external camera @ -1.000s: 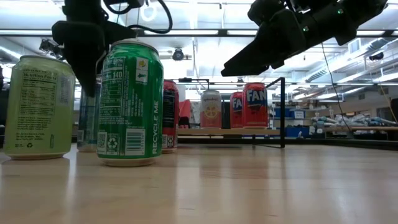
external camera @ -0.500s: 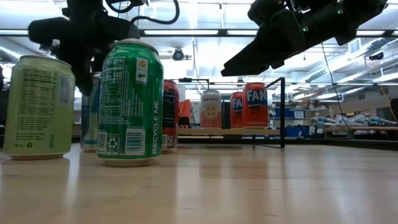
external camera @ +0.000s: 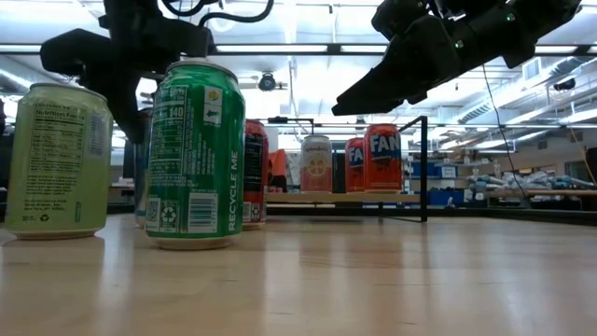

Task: Place canned beverage on shelf
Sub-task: Put the blue soda can on the shelf aligned with the orange-white soda can

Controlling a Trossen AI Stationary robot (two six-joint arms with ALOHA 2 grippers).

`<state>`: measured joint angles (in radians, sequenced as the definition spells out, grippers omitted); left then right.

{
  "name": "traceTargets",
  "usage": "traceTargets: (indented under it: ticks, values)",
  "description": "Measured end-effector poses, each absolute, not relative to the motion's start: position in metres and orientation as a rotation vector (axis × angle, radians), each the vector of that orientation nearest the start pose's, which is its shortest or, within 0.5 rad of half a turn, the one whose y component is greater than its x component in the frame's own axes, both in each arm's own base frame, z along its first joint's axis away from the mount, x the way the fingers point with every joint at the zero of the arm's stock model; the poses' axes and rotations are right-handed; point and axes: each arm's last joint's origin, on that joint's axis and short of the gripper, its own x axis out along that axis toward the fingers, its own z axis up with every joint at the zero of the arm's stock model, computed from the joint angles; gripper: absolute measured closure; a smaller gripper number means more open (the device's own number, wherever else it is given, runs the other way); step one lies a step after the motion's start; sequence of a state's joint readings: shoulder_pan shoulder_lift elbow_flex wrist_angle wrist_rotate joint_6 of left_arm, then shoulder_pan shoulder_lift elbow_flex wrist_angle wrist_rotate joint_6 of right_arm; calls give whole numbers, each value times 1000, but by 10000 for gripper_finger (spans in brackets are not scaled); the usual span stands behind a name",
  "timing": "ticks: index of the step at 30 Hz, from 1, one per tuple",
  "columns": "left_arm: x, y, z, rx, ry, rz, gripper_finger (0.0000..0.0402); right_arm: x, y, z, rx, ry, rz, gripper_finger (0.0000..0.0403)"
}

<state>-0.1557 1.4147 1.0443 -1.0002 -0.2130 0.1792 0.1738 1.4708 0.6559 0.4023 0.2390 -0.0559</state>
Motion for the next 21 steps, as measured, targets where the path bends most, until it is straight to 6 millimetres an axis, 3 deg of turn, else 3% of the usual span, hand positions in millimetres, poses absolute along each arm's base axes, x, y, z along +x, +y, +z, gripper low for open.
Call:
traceTargets:
  ticks: [9,14,21]
  values:
    - [245,-38,240,317,1356,-6,40,290,45,191,-135,406,-32,66]
    - [250,-39,259,188,1310,88,36,290,45,191,-135,406,-31,66]
    - [254,-38,276,-141,1234,302,36,290,45,191,-135,406,-31,66]
